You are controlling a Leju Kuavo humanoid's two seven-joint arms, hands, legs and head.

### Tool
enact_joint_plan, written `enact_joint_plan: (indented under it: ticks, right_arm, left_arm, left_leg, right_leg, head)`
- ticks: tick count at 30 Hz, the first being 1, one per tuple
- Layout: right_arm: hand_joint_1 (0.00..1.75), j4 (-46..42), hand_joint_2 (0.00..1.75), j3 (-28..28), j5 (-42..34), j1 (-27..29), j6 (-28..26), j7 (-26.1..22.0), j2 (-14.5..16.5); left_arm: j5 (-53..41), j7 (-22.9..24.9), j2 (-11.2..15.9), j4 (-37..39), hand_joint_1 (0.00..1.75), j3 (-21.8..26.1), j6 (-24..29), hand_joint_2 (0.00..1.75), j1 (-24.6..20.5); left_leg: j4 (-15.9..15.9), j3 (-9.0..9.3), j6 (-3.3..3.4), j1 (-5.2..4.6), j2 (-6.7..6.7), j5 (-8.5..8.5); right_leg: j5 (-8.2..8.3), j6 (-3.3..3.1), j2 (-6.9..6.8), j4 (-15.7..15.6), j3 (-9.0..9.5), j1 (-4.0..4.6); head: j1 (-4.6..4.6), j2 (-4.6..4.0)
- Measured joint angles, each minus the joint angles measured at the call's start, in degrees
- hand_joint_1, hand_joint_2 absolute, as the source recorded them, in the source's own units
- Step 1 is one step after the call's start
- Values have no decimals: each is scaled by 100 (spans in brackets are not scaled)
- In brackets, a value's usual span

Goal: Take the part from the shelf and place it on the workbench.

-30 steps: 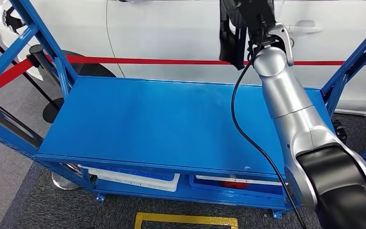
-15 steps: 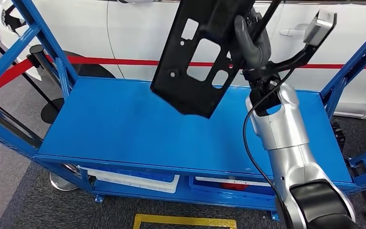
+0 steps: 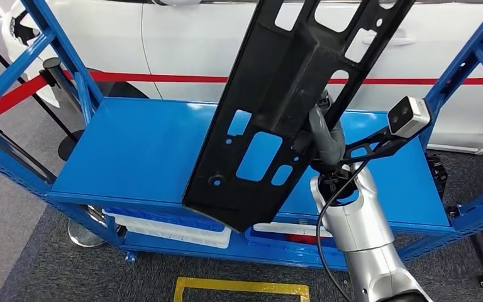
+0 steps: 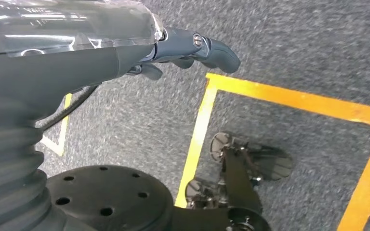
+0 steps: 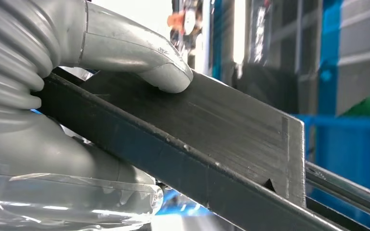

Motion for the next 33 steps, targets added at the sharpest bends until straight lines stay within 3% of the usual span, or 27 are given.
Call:
enact_joint_plan:
  ticks: [2, 4, 5, 6, 7, 8, 9, 11, 13, 15, 16, 17, 19, 20, 21, 22, 23, 24, 25, 27, 28, 30, 31, 33]
  right_arm:
    - [175, -100, 175, 62, 66, 67, 124, -39, 56]
    - [175, -192, 175, 107, 164, 136, 215, -100, 86]
    - [175, -240, 175, 123, 219, 180, 257, -143, 97]
    - [175, -288, 175, 135, 271, 225, 297, -192, 106]
    - [175, -341, 175, 142, 316, 266, 337, -244, 114]
    - [175, -397, 175, 145, 349, 295, 377, -293, 121]
    - [175, -460, 175, 148, 366, 315, 414, -338, 132]
    - [175, -579, 175, 148, 384, 335, 477, -422, 155]
    - [175, -668, 175, 148, 403, 362, 529, -484, 176]
    - [175, -730, 175, 148, 425, 400, 555, -515, 190]
    - [175, -756, 175, 148, 436, 418, 555, -524, 192]
    - [175, -776, 175, 148, 448, 433, 550, -530, 193]
    - [175, -800, 175, 148, 469, 477, 544, -544, 193]
    - [175, -806, 175, 148, 477, 508, 543, -551, 193]
    - [175, -809, 175, 148, 482, 542, 544, -559, 193]
    - [175, -817, 175, 148, 488, 571, 546, -563, 193]
    - [175, -830, 175, 148, 498, 592, 547, -566, 193]
    - [175, -849, 175, 148, 508, 603, 549, -568, 194]
    - [175, -874, 175, 148, 521, 609, 553, -571, 200]
    - [175, -918, 175, 148, 542, 624, 563, -590, 210]
    - [175, -932, 175, 148, 550, 634, 568, -601, 215]
    - [175, -942, 175, 148, 579, 652, 573, -617, 219]
    - [175, -942, 175, 148, 599, 657, 575, -618, 228]
    - [175, -944, 175, 148, 623, 661, 577, -624, 252]
  left_arm:
    - [0, 8, 5, 1, 0, 0, -3, 175, 5]
    - [-1, 12, 9, 1, 0, -1, -11, 175, -1]
    - [-2, 14, 11, 1, 0, -1, -16, 175, -1]
    - [-2, 17, 13, 1, 0, -1, -20, 175, 0]
    - [-2, 20, 13, 1, 0, 0, -23, 175, 3]
    - [-2, 22, 15, 0, 0, 0, -24, 175, 4]
    - [-2, 22, 27, -1, 0, 0, -23, 175, 2]
    - [-2, 22, 51, -2, 0, 0, -22, 175, -3]
    - [-2, 21, 63, -2, 0, 0, -21, 175, -1]
    - [-4, 22, 62, -1, 0, 0, -21, 175, 7]
    - [-10, 23, 63, -1, 0, 0, -22, 175, 8]
    - [-17, 24, 64, -1, 0, 0, -23, 175, 9]
    - [-40, 31, 67, -1, 0, 0, -33, 175, 11]
    - [-53, 40, 67, -1, 0, 0, -39, 175, 13]
    - [-66, 51, 65, 0, 0, 0, -46, 175, 15]
    - [-77, 63, 62, 1, 0, -1, -52, 175, 17]
    - [-85, 74, 58, 1, 0, -1, -57, 175, 17]
    - [-90, 83, 54, 1, 0, -2, -61, 175, 16]
    - [-93, 89, 51, 1, 0, -2, -63, 175, 16]
    - [-94, 96, 50, 1, 0, -2, -61, 175, 16]
    - [-93, 97, 51, 1, 0, -2, -60, 175, 19]
    - [-88, 99, 54, 1, 0, -2, -54, 175, 34]
    - [-84, 100, 54, 1, 0, -2, -50, 175, 41]
    - [-78, 100, 56, 1, 0, -2, -45, 175, 46]
  left_leg:
    - [408, -145, -54, 18, 8, -442]
    - [1143, -333, -88, 20, 10, -970]
    - [1451, -370, -94, 20, 10, -1093]
    - [1598, -324, -88, 18, 10, -1089]
    - [1551, -181, -67, 14, 10, -984]
    - [1286, 68, -29, 4, 8, -837]
    - [877, 389, 28, -16, 6, -761]
    - [96, 928, 120, -62, 3, -790]
    - [-206, 1077, 164, -104, 2, -819]
    - [-287, 1024, 222, -86, 19, -662]
    - [-329, 976, 262, -69, 35, -566]
    - [-364, 910, 290, -50, 52, -467]
    - [-360, 723, 314, -55, 72, -311]
    - [-346, 619, 307, -54, 77, -242]
    - [-326, 513, 299, -51, 82, -177]
    - [-296, 406, 284, -45, 87, -117]
    - [-257, 302, 264, -38, 89, -66]
    - [-206, 208, 239, -33, 90, -23]
    - [-145, 123, 211, -36, 87, 9]
    - [-64, 31, 147, -53, 80, 78]
    - [-54, 10, 113, -56, 77, 120]
    - [-42, -32, 40, -38, 72, 141]
    - [42, -84, 8, -23, 69, 15]
    - [515, -255, -47, -1, 66, -517]
  right_leg:
    - [108, -87, -22, -21, -102, -7]
    - [213, -118, -31, -16, -235, 15]
    - [268, -123, -38, -11, -310, 30]
    - [324, -124, -44, -5, -387, 46]
    - [380, -122, -48, 0, -464, 62]
    - [435, -118, -48, 4, -532, 77]
    - [487, -110, -49, 7, -583, 87]
    - [582, -67, -52, -2, -632, 95]
    - [687, 4, -61, -49, -627, 76]
    - [698, 71, -59, -71, -647, 66]
    - [555, 96, -53, 10, -689, 66]
    - [300, 116, -50, 205, -755, 65]
    - [-294, 151, -48, 888, -910, 51]
    - [-447, 169, -50, 1236, -954, 48]
    - [-449, 184, -50, 1465, -937, 43]
    - [-332, 197, -51, 1511, -833, 36]
    - [-173, 206, -52, 1360, -633, 25]
    - [-82, 213, -53, 1037, -342, 11]
    - [-105, 210, -50, 621, -23, 10]
    - [-277, 152, -36, 46, 366, 24]
    - [-319, 104, -30, -54, 407, 45]
    - [-229, -8, -44, -52, 322, 47]
    - [-163, -62, -55, -55, 259, 45]
    - [-15, -134, -70, -59, 92, 38]
  head:
    - [-3, 0]
    - [-4, 0]
    - [-4, 0]
    - [-4, 0]
    - [-4, 0]
    - [-5, 0]
    - [-3, 0]
    - [2, 0]
    - [-13, 0]
    - [-25, 0]
    - [-17, 0]
    - [-8, 0]
    - [5, 0]
    - [6, 0]
    - [6, 0]
    - [6, 0]
    - [6, 1]
    - [6, 1]
    - [5, 0]
    - [3, 0]
    - [2, 0]
    - [9, 0]
    - [8, 1]
    - [3, 1]
